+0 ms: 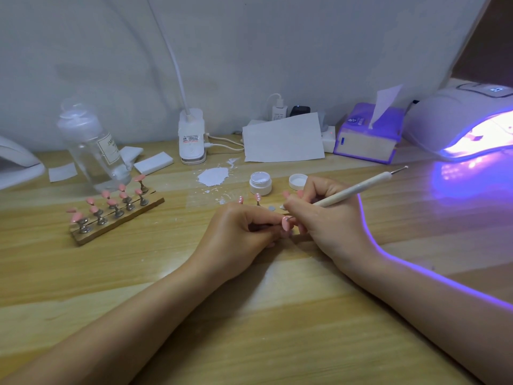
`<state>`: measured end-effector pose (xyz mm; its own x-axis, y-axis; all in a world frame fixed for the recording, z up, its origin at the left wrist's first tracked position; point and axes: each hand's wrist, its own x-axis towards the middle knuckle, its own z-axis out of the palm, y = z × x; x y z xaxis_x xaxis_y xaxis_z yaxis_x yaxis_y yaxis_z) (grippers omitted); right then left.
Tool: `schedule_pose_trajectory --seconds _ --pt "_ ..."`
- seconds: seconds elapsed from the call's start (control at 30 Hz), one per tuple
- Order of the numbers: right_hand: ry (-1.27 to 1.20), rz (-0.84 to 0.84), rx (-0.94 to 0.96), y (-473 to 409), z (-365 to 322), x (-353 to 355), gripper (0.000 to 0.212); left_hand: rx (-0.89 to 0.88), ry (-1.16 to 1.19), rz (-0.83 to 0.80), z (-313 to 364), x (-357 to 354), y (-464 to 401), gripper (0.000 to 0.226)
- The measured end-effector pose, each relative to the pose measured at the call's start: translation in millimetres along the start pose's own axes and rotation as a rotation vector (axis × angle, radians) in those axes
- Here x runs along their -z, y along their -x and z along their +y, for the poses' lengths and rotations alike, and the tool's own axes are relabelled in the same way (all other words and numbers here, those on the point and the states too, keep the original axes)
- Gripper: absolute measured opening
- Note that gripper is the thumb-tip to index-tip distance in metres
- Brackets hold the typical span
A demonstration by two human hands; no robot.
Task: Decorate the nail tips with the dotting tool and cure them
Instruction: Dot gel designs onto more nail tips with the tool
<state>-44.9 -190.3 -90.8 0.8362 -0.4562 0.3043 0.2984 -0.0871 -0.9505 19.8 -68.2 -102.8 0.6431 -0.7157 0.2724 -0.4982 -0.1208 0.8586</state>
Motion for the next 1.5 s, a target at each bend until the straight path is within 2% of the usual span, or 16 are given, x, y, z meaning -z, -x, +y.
schedule_pose_trajectory --seconds 1.2,1.5 --pt "-0.025 0.016 -0.022 -0.2 -0.1 -0.7 0.041 0.007 0.004 0.002 -0.3 -0.3 0.3 0.022" --pt "-0.028 0.011 -0.015 -0.6 0.9 0.4 0.04 0.007 -0.008 0.005 -0.4 -0.1 0.1 0.014"
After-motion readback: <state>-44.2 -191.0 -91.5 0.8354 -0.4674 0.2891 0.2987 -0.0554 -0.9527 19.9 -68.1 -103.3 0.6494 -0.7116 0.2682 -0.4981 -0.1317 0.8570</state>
